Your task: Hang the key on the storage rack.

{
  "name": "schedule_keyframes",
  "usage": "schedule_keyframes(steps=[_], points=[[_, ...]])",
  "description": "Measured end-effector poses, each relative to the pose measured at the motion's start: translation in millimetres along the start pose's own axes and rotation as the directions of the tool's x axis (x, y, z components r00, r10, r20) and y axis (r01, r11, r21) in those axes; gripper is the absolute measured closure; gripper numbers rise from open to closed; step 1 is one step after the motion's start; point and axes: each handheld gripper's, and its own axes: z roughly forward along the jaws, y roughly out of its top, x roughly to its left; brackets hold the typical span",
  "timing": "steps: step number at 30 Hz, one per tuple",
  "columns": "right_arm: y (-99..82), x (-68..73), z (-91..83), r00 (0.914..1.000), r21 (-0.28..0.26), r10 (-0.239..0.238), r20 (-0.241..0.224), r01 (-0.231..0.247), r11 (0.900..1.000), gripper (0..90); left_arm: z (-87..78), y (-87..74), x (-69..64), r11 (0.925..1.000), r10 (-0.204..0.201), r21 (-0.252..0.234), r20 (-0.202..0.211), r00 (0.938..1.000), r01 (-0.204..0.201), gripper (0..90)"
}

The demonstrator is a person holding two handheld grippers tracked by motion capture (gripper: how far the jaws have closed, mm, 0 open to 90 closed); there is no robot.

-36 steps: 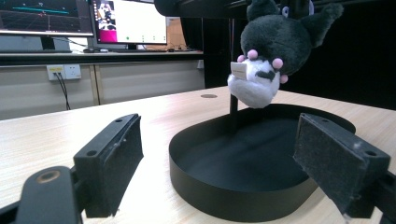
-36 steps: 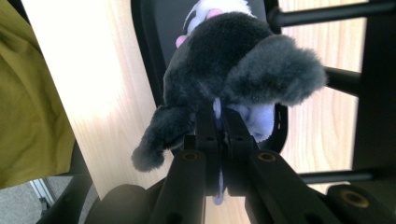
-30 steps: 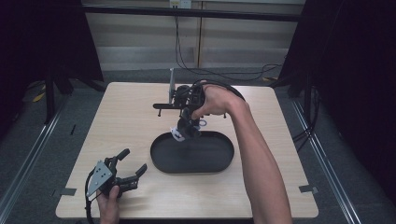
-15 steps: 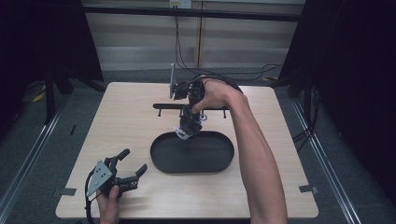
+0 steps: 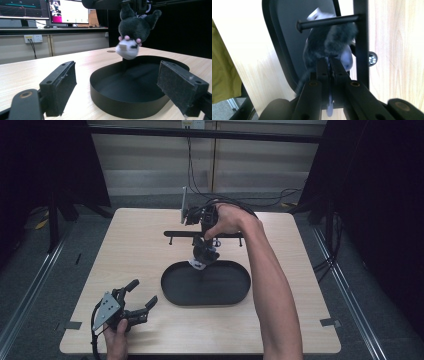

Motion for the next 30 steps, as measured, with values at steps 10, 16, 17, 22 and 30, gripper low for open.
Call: schedule_keyframes(steps=[10, 16, 17, 22, 30], points=[[-6.3, -2.8, 0.3, 0.9998, -0.043, 0.022, -0.004, -0.022, 0.9989, 86.7, 0.2, 0.0, 0.0, 1.0, -0.002, -0.001, -0.001, 1.0, 0.002, 15.2], [-5.9, -1.9, -2.0, 0.9992, -0.049, 0.039, 0.0, -0.039, 0.998, 83.9, 0.2, -0.1, -0.1, 1.0, -0.002, -0.002, -0.004, 1.0, 0.002, 15.2], [-6.6, -2.1, -3.3, 0.9992, -0.065, 0.04, -0.005, -0.04, 0.9971, 83.5, 0.2, -0.1, -0.2, 1.0, -0.002, -0.002, -0.003, 1.0, 0.002, 15.2], [-13.5, -0.5, -5.0, 0.999, -0.111, 0.041, -0.02, -0.043, 0.9929, 75.4, 0.3, -0.1, -0.3, 1.0, -0.004, -0.003, -0.004, 1.0, 0.004, 15.3], [-25.3, 4.1, -10.6, 0.9979, -0.15, 0.058, -0.028, -0.061, 0.9867, 56.5, 0.3, -0.2, -0.5, 1.0, -0.006, -0.003, -0.004, 1.0, 0.006, 15.2]])
